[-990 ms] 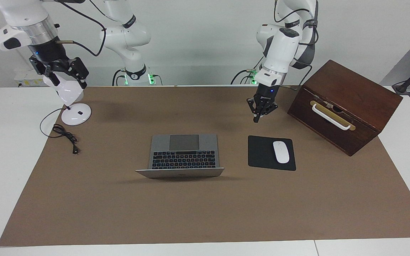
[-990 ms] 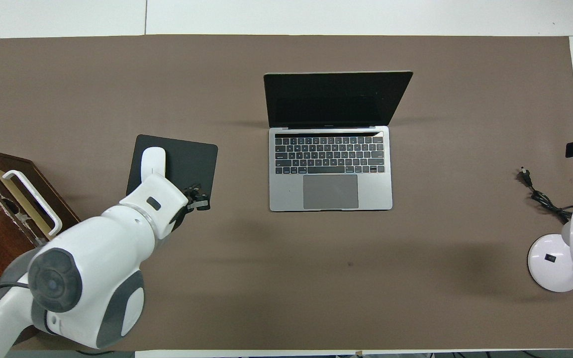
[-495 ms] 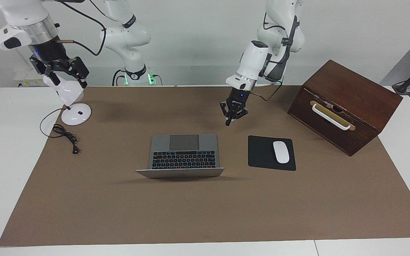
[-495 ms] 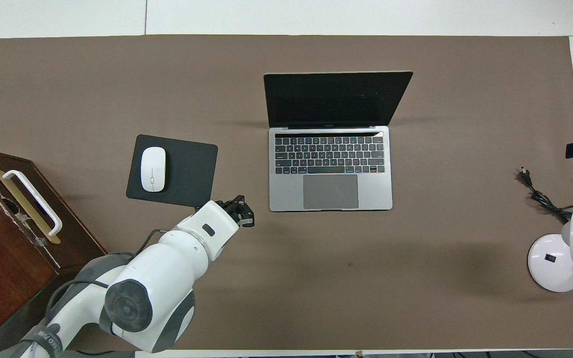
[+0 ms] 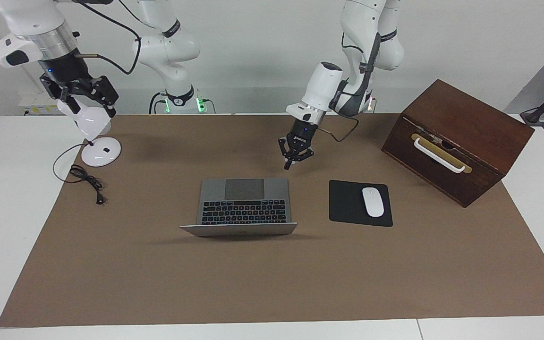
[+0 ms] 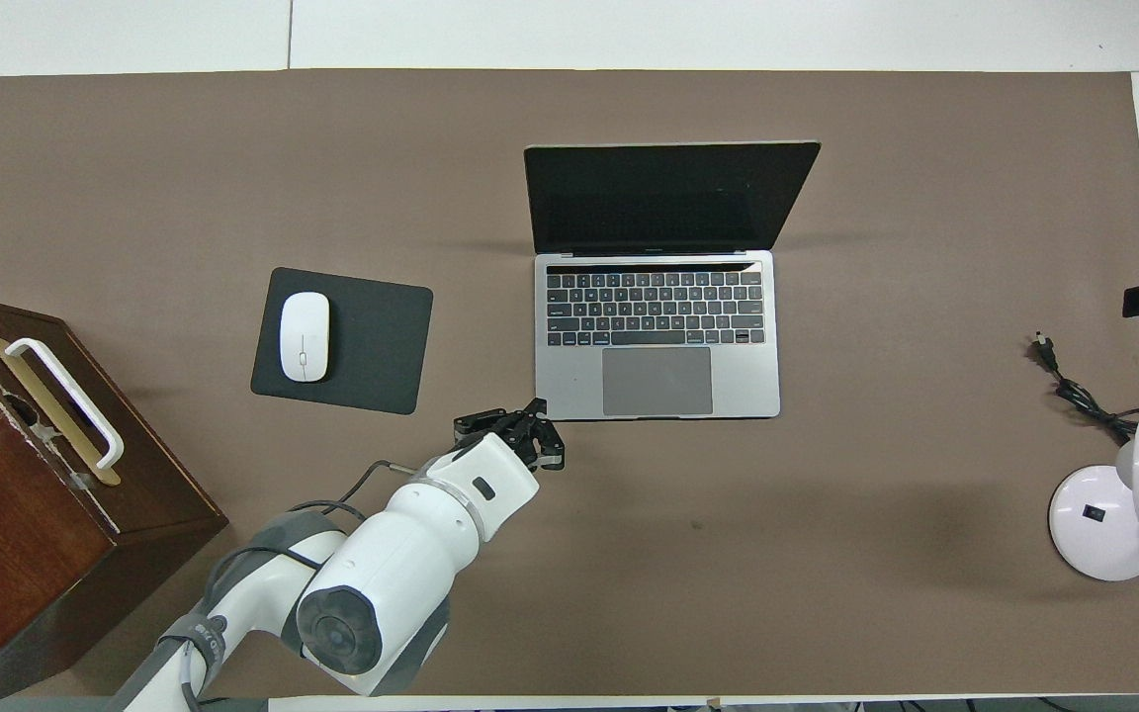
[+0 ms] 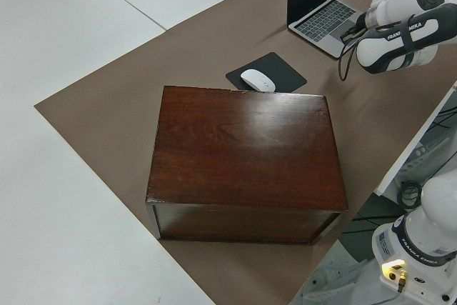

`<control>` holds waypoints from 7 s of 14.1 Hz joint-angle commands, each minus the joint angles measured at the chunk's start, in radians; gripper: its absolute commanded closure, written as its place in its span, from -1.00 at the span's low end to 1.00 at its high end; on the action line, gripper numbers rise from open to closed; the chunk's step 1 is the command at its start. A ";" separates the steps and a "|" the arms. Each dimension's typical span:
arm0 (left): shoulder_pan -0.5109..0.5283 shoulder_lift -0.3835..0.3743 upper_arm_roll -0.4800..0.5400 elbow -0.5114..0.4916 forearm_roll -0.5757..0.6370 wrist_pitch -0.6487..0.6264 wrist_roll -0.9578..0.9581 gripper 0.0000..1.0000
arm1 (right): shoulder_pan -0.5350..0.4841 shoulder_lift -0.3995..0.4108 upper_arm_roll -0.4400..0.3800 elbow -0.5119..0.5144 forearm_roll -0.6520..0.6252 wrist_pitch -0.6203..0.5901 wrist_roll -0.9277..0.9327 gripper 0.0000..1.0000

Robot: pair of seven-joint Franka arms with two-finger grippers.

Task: Close laptop with both arms

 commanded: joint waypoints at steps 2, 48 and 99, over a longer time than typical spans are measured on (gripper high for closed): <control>-0.051 0.102 0.019 0.003 -0.014 0.146 0.011 1.00 | -0.010 -0.031 0.000 -0.031 0.017 -0.002 0.005 -1.00; -0.032 0.194 0.022 0.009 -0.012 0.237 0.014 1.00 | -0.048 0.240 -0.009 0.070 0.021 0.411 -0.150 1.00; -0.029 0.271 0.024 0.045 -0.006 0.239 0.019 1.00 | 0.214 0.802 0.099 0.487 0.066 0.825 0.320 1.00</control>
